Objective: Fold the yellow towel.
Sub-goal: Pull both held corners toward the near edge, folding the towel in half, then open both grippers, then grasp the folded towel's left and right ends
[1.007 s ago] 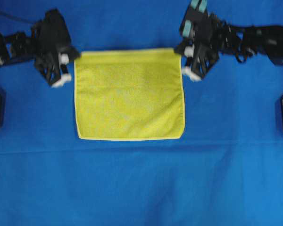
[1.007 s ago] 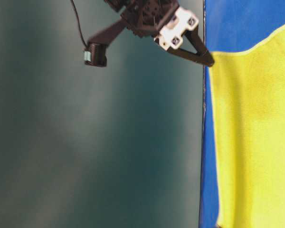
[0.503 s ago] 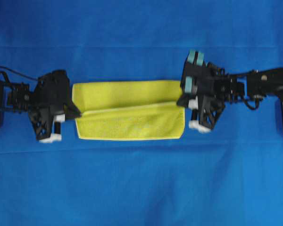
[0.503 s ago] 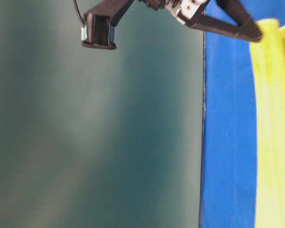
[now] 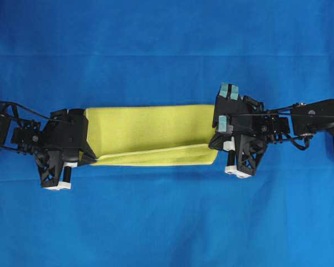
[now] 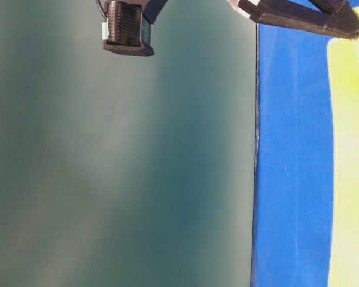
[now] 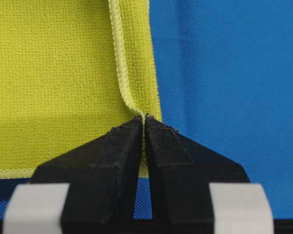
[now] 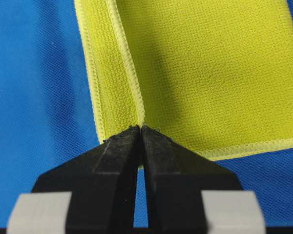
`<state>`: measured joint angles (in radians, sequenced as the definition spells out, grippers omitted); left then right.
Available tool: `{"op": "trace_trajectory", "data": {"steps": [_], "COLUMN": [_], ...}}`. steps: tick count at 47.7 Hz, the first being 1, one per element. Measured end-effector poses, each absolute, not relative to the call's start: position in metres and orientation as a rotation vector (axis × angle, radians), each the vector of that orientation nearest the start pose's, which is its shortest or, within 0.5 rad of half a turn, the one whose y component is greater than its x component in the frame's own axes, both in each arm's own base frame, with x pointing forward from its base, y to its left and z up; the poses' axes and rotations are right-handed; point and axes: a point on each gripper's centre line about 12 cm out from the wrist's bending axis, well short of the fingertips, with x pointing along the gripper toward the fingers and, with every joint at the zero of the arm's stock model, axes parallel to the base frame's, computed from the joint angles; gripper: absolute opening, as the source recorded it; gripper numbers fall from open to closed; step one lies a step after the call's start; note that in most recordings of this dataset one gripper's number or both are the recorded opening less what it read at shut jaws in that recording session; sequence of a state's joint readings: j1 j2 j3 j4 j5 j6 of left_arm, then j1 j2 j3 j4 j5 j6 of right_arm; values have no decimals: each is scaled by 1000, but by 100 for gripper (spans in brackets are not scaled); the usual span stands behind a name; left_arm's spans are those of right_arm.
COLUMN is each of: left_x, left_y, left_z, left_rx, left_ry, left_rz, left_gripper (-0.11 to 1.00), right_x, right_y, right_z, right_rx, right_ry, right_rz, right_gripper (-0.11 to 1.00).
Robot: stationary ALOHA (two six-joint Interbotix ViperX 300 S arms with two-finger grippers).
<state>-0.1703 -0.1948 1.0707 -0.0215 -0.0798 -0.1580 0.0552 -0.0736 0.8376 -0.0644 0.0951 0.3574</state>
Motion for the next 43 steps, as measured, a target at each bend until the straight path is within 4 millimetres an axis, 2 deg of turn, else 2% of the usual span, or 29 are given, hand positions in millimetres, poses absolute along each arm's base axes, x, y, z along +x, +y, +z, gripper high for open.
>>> {"op": "trace_trajectory", "data": {"steps": [8, 11, 15, 19, 21, 24, 31, 35, 43], "left_x": [272, 272, 273, 273, 273, 272, 271, 270, 269], "left_y": [-45, -45, -45, -45, -45, -45, -43, -34, -4], "left_z": [118, 119, 120, 122, 125, 131, 150, 155, 152], "left_rx": [-104, -101, -102, -100, -100, -99, -91, -79, -45], "left_ry": [800, 796, 790, 779, 770, 750, 683, 662, 667], "left_rz": [-82, -84, -85, -87, -89, -92, -100, -80, 3], "left_gripper": [3, 6, 25, 52, 63, 77, 71, 69, 69], "right_x": [333, 335, 337, 338, 338, 337, 335, 335, 334], "right_y": [18, 18, 18, 19, 18, 18, 17, 10, -28], "right_z": [132, 133, 135, 136, 136, 139, 157, 165, 164], "right_rx": [249, 251, 251, 248, 248, 241, 202, 173, 200], "right_ry": [857, 852, 845, 845, 848, 848, 802, 775, 772], "right_rz": [-79, -79, -78, -76, -78, -75, -55, -60, -163], "right_gripper": [5, 20, 45, 64, 65, 61, 61, 61, 61]}}
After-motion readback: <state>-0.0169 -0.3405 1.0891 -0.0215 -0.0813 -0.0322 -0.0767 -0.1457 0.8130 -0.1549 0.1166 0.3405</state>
